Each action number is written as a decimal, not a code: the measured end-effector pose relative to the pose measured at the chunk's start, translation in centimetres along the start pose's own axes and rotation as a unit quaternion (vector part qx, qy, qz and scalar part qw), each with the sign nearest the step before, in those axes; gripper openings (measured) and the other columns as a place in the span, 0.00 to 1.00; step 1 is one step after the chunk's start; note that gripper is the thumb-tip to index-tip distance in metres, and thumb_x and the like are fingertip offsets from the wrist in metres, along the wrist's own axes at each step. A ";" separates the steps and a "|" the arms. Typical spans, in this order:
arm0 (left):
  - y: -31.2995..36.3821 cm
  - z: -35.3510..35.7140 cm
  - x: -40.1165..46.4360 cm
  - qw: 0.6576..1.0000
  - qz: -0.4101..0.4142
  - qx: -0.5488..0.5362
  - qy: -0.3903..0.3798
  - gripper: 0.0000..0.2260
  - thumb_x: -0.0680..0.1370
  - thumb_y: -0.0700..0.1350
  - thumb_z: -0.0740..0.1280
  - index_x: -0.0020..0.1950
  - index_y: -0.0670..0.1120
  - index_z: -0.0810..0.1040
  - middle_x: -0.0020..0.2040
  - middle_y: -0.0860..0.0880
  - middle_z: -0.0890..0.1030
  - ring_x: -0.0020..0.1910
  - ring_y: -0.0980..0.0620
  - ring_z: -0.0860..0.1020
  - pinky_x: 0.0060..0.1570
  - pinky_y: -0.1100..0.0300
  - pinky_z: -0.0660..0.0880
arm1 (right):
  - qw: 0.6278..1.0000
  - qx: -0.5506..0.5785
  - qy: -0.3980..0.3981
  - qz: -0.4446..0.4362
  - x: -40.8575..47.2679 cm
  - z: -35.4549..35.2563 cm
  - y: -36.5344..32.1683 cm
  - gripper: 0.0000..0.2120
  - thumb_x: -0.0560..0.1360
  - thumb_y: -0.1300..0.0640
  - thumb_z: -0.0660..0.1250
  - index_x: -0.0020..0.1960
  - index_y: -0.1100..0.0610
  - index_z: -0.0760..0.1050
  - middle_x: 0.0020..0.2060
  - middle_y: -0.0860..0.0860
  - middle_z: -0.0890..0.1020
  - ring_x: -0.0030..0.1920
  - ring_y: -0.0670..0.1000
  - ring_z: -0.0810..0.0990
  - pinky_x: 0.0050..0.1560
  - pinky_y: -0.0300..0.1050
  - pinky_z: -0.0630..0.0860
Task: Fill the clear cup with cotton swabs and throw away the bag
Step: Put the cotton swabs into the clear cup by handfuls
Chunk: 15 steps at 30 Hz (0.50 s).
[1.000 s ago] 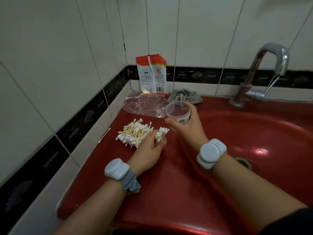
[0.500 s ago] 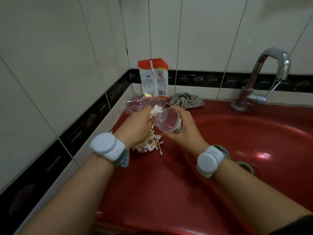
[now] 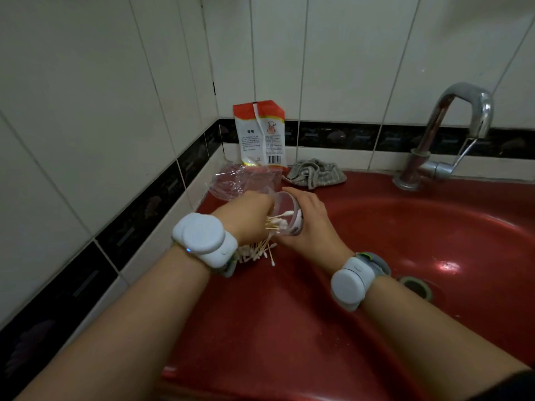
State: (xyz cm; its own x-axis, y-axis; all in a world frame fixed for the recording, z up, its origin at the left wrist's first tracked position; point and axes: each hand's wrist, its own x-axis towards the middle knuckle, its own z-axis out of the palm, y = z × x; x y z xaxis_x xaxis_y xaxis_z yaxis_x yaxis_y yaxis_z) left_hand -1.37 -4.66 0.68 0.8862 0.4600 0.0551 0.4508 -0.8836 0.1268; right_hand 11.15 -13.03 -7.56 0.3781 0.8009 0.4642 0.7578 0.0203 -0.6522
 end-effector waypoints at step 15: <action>-1.6 1.8 0.1 0.993 -0.001 -0.096 0.061 0.14 0.72 0.44 0.71 0.57 0.47 0.78 0.54 0.47 0.78 0.55 0.47 0.76 0.49 0.63 0.66 | 1.000 0.009 0.000 0.002 -0.1 0.1 0.0 0.40 0.63 0.53 0.79 0.70 0.53 0.65 0.63 0.52 0.69 0.64 0.50 0.65 0.62 0.37 0.58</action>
State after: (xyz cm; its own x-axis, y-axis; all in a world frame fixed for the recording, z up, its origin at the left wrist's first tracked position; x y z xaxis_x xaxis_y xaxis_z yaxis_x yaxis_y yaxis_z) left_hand -1.79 -3.31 -1.34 0.8608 0.4788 0.1727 0.4128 -0.8551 0.3136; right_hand 11.04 -13.04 -7.72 0.3815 0.8007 0.4619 0.7470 0.0273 -0.6642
